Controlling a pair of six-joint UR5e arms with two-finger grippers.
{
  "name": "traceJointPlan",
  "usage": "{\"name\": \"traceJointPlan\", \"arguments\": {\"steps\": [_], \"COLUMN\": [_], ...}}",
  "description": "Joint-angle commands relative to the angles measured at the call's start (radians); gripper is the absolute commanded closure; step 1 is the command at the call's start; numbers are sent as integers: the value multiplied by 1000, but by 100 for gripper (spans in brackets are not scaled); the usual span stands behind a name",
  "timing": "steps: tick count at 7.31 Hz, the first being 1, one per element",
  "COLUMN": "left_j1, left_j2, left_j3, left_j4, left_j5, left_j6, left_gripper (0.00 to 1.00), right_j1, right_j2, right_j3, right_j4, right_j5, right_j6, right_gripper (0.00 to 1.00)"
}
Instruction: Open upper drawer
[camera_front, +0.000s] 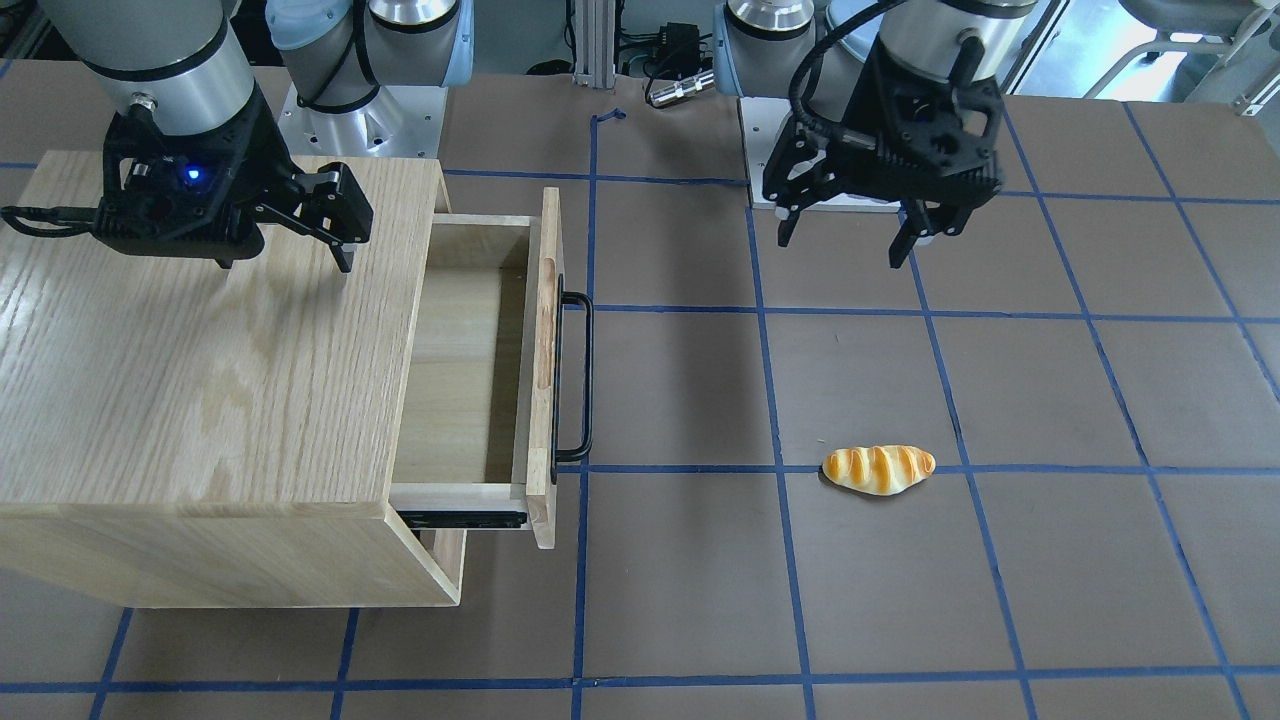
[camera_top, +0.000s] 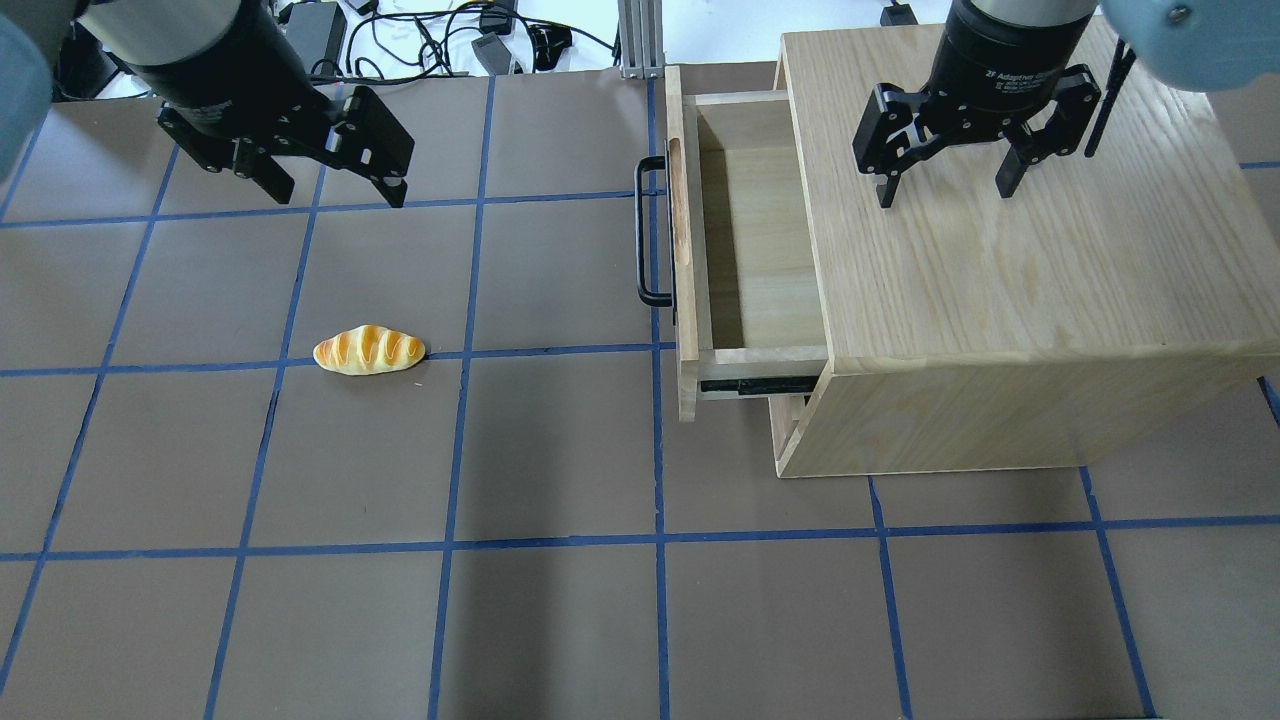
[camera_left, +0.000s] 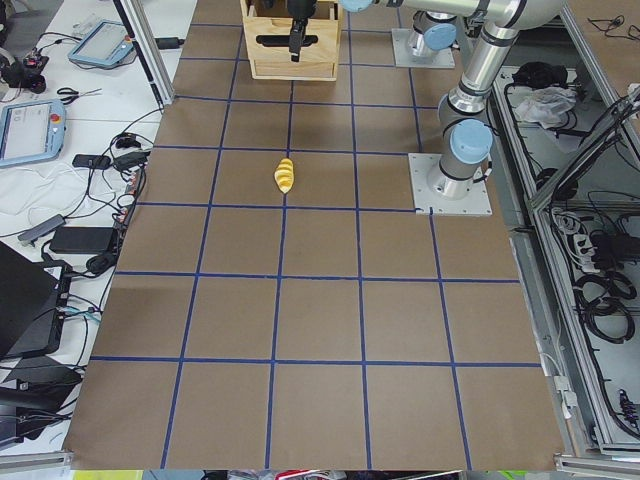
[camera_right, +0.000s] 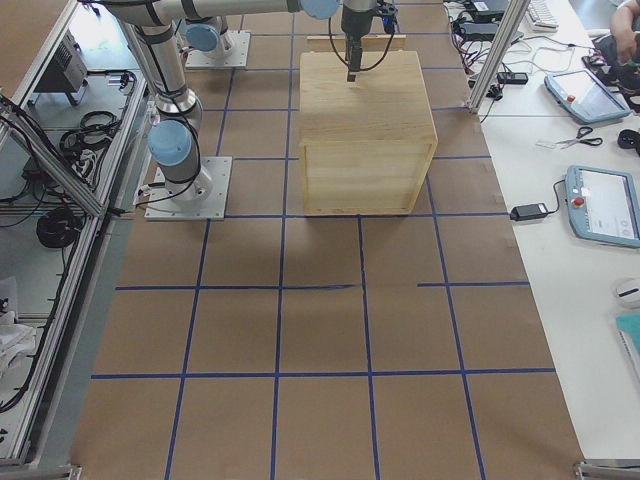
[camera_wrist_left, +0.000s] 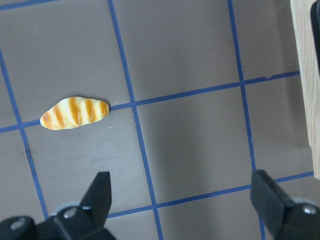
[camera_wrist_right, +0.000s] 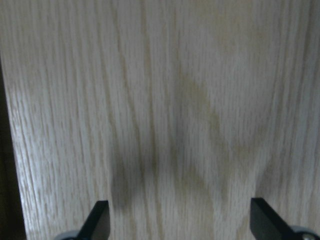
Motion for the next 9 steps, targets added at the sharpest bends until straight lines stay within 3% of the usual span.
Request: {"name": "traceJointPlan", "arguments": {"steps": [1, 9], "left_j1": [16, 16], "left_j2": [-6, 8], "left_j3": [15, 13], "left_j4": [-22, -21], "left_j5": [9, 36], "left_j6": [-6, -3], "left_gripper": [0, 0], "right_j1": [-2, 0], "right_j2": [0, 0], "right_j3": [0, 0], "right_j4": [0, 0], "right_j5": [0, 0], "right_j6": [-1, -1], "right_gripper": [0, 0]}}
